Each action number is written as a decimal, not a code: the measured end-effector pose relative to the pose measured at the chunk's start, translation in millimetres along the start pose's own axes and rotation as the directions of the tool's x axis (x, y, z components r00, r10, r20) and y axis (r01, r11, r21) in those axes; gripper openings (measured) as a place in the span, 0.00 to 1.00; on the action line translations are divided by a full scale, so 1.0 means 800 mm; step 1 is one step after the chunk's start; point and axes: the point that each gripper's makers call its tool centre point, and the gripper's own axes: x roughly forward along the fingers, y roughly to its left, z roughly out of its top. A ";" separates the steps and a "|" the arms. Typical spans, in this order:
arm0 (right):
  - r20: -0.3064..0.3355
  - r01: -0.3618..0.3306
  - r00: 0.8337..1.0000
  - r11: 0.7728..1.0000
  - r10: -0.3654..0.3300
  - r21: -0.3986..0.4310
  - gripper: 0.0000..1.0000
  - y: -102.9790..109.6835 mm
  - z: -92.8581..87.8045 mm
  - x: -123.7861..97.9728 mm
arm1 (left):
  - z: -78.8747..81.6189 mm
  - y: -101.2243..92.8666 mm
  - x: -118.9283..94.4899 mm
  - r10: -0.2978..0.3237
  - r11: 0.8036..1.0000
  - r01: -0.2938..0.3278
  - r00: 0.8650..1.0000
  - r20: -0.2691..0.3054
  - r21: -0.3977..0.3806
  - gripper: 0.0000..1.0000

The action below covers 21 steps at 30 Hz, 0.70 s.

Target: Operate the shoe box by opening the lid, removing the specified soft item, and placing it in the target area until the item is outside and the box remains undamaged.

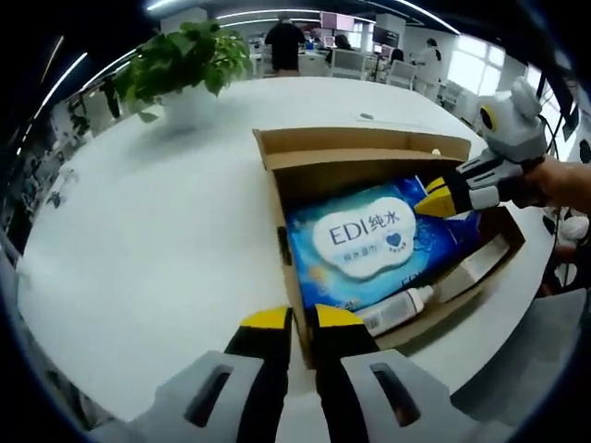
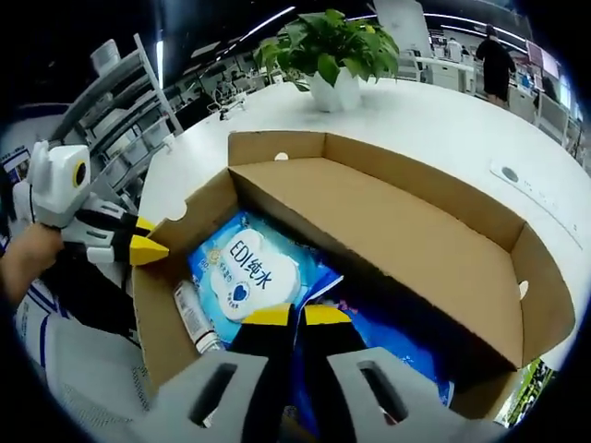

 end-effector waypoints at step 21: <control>0.019 0.022 1.000 1.000 -0.022 -0.012 0.00 -0.001 0.007 -0.032 | 0.001 0.001 0.000 0.002 1.000 -0.002 1.000 -0.003 -0.002 0.05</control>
